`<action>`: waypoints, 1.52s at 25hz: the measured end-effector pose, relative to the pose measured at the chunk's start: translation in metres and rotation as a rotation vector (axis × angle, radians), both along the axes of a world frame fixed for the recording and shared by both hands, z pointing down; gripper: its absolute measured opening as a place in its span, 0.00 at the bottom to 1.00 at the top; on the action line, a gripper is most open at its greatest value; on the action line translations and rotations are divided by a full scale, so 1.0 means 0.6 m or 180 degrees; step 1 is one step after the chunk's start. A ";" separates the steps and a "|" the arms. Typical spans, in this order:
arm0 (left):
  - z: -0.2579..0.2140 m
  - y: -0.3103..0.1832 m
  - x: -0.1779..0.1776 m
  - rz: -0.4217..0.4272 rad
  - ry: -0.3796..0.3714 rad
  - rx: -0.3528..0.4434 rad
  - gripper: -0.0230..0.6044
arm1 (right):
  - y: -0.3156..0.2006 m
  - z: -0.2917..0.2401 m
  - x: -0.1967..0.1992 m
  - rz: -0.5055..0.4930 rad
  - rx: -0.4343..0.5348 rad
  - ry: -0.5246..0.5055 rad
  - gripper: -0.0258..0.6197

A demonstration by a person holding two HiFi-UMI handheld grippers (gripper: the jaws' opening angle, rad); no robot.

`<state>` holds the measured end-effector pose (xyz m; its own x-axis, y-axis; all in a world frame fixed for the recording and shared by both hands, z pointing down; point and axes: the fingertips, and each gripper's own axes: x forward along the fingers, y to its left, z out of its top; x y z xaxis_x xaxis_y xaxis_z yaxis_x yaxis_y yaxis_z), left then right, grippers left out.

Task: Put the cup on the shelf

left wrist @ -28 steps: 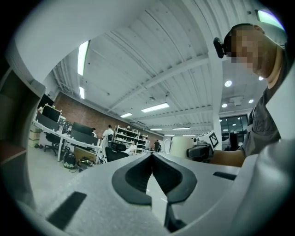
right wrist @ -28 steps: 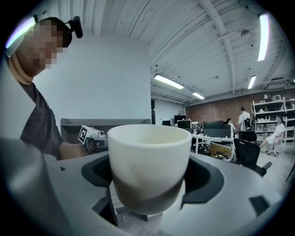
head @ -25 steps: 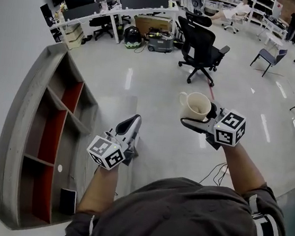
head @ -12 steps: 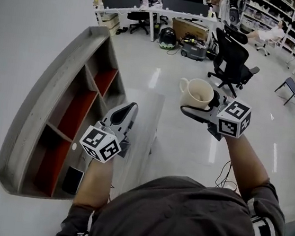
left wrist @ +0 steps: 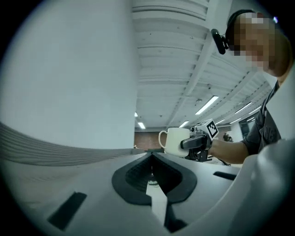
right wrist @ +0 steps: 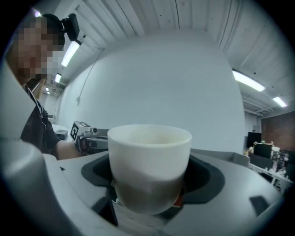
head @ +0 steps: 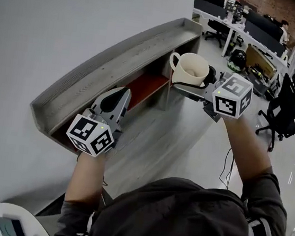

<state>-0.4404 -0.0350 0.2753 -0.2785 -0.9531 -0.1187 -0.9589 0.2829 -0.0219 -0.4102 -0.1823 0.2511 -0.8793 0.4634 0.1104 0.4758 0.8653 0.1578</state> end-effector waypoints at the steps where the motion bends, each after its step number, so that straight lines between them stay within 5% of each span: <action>1: -0.027 0.059 -0.009 -0.0156 -0.0004 -0.0009 0.03 | 0.056 -0.028 -0.024 -0.0143 0.0018 0.0001 0.70; 8: -0.099 0.352 -0.061 -0.1053 0.0011 -0.0050 0.03 | 0.379 -0.105 -0.178 -0.1104 0.0080 0.0009 0.70; 19: -0.078 0.568 -0.066 -0.1808 0.0169 0.0001 0.03 | 0.701 -0.064 -0.270 -0.2049 0.0196 0.0240 0.70; 28: -0.065 0.643 -0.056 -0.2070 0.0243 0.0094 0.03 | 0.797 -0.019 -0.271 -0.2281 0.0401 0.0455 0.70; 38: -0.059 0.647 -0.056 -0.2057 0.0272 0.0114 0.03 | 0.814 0.013 -0.263 -0.2312 0.0534 0.0866 0.71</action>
<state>-0.4741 0.3532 0.2396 -0.8040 -0.5863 -0.0991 -0.5933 0.8022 0.0671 -0.5677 0.3062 0.2587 -0.2954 0.8689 0.3972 0.9528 0.2985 0.0557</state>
